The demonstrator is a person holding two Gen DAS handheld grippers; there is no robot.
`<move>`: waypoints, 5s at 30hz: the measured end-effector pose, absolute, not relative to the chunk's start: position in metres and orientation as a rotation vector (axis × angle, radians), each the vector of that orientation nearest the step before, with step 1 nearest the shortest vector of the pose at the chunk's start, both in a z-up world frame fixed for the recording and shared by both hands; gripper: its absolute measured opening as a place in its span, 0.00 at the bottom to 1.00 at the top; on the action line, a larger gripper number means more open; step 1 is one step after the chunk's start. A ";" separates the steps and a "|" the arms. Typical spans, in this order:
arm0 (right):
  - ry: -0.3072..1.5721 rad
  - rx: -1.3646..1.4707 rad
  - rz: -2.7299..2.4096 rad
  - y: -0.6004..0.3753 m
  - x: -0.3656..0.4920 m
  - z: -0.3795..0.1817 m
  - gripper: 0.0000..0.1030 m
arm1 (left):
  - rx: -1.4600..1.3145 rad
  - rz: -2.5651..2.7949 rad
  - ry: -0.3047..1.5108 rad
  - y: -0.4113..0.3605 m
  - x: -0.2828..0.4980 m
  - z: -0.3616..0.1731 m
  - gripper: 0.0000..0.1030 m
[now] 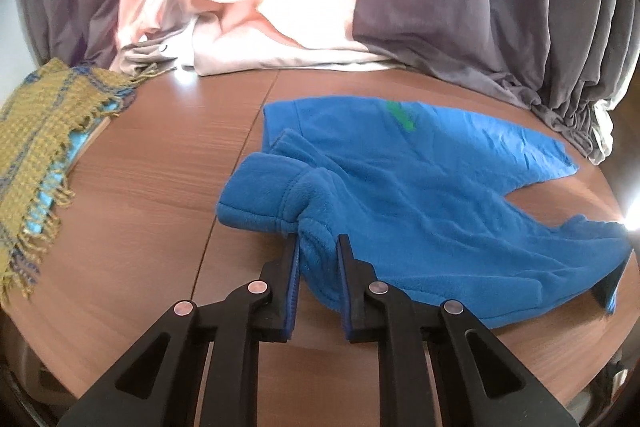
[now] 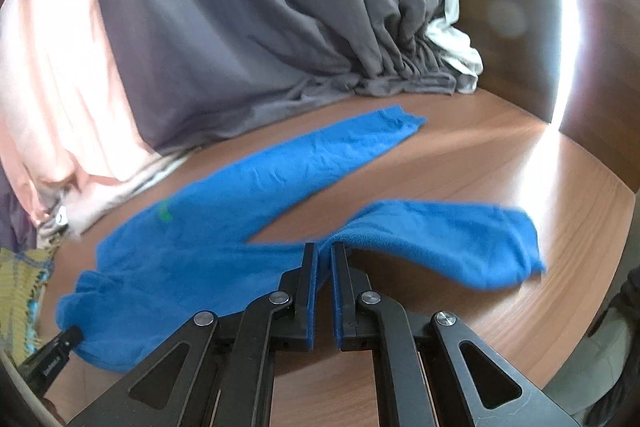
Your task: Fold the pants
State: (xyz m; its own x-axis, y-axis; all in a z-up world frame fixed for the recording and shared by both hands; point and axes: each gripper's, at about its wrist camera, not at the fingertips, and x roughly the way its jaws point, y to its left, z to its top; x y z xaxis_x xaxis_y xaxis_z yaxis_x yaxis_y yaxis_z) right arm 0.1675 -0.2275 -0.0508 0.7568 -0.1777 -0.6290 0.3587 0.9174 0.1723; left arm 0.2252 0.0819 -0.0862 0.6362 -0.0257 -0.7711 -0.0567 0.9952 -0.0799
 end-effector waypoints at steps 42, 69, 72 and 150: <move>0.694 0.094 -0.006 -0.271 0.388 -0.044 0.07 | -0.068 0.352 0.863 0.027 0.391 -0.073 0.17; 0.835 0.158 0.055 -0.284 0.355 -0.068 0.37 | 0.000 0.110 0.741 -0.019 0.347 -0.049 0.64; 0.839 0.137 0.078 -0.289 0.335 -0.066 0.37 | 0.012 0.075 0.722 -0.032 0.323 -0.045 0.64; 0.746 0.270 0.219 -0.430 0.291 -0.068 0.13 | -0.025 -0.550 0.737 -0.298 0.337 -0.040 0.13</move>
State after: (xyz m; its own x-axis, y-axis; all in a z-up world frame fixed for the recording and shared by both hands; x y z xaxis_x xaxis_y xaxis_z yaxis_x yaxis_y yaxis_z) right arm 0.2913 -0.4302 -0.0675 0.7147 0.2901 -0.6365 -0.0996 0.9429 0.3179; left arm 0.3367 -0.2981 -0.0400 0.6060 -0.4846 -0.6308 0.4673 0.8586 -0.2107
